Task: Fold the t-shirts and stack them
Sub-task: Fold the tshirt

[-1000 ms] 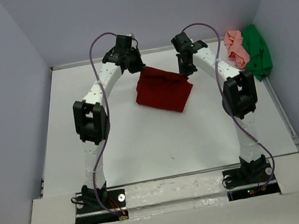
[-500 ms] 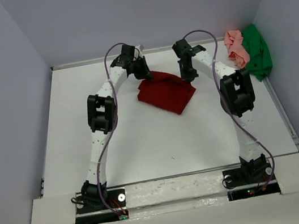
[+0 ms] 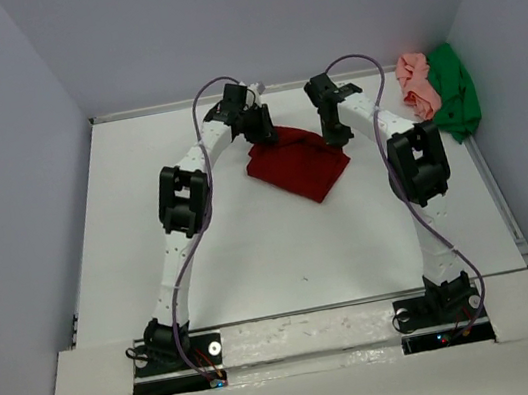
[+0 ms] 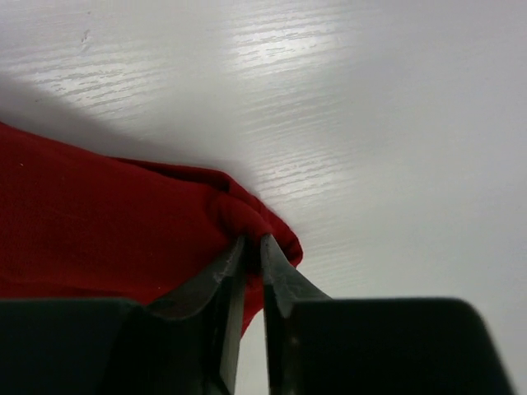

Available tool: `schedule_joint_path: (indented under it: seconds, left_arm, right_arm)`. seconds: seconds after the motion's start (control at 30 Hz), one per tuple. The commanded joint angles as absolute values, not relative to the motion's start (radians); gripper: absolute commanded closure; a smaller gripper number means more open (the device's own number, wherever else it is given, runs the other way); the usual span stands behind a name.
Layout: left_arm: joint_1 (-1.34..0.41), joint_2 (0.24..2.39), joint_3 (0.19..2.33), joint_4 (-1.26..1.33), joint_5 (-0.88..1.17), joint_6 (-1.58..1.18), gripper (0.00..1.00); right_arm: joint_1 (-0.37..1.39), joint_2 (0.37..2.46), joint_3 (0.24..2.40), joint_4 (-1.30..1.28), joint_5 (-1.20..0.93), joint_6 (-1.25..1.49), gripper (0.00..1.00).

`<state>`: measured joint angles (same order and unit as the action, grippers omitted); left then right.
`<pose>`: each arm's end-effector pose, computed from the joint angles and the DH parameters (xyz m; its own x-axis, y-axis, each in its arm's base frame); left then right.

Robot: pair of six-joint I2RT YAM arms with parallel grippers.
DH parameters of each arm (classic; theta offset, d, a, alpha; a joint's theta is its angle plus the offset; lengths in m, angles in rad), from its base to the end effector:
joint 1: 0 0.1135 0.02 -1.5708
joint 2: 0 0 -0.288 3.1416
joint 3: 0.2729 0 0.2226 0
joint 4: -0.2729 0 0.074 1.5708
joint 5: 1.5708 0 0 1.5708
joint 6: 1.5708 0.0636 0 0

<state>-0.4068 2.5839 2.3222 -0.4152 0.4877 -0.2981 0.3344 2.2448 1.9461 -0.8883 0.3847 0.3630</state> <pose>0.5286 -0.2602 0.1869 -0.7511 0.0411 -0.6589 0.4859 0.7102 -0.5095 0.4537 0.1324 0.2095 -0.8797 0.0428 -0.4736 0.1507 0.9697 -0.1924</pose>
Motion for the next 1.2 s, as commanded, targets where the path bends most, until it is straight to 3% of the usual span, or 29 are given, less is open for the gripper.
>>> schedule_joint_path:
  seconds: [0.0,0.03,0.13,0.27,0.3,0.37,0.67,0.77,0.8,0.83,0.87,1.0,1.17]
  left_arm:
    - [-0.448,2.428,2.26,-0.4,0.373,-0.247,0.55]
    - [-0.452,2.413,2.247,-0.399,0.352,-0.247,0.53]
    - [-0.465,2.315,2.171,-0.356,0.296,-0.264,0.41]
    - [-0.474,2.203,2.067,-0.307,0.241,-0.279,0.26]
    - [-0.479,2.183,2.057,-0.304,0.226,-0.281,0.13]
    - [-0.489,2.131,2.054,-0.317,0.203,-0.273,0.01]
    - [-0.503,1.951,1.846,-0.322,0.103,-0.316,0.02]
    - [-0.503,1.921,1.695,-0.266,0.097,-0.348,0.19]
    - [-0.505,1.916,1.639,-0.249,0.083,-0.356,0.5]
    - [-0.503,1.916,1.628,-0.241,0.069,-0.365,0.73]
    - [-0.503,1.936,1.631,-0.259,0.052,-0.37,0.96]
    - [-0.502,2.032,1.764,-0.374,-0.021,-0.362,1.0]
    - [-0.499,2.163,1.985,-0.433,0.06,-0.338,1.0]
  right_arm:
    - [0.336,2.232,1.934,-0.862,0.465,0.361,0.75]
    - [0.336,2.23,1.936,-0.862,0.486,0.36,0.65]
    - [0.336,2.223,1.942,-0.857,0.518,0.336,0.53]
    - [0.336,2.212,1.997,-0.868,0.555,0.296,0.49]
    - [0.336,2.209,2.008,-0.868,0.557,0.287,0.49]
    - [0.336,2.201,2.06,-0.883,0.566,0.267,0.48]
    - [0.336,2.085,2.12,-0.957,0.555,0.241,0.48]
    - [0.336,2.039,2.051,-0.954,0.425,0.216,0.53]
    - [0.336,2.005,1.989,-0.933,0.375,0.219,0.57]
    - [0.336,1.991,1.955,-0.919,0.259,0.228,0.83]
    - [0.345,1.98,1.93,-0.911,0.209,0.238,0.97]
    - [0.4,1.948,1.821,-0.873,0.198,0.262,1.0]
    - [0.41,1.996,1.83,-0.871,0.149,0.282,1.0]
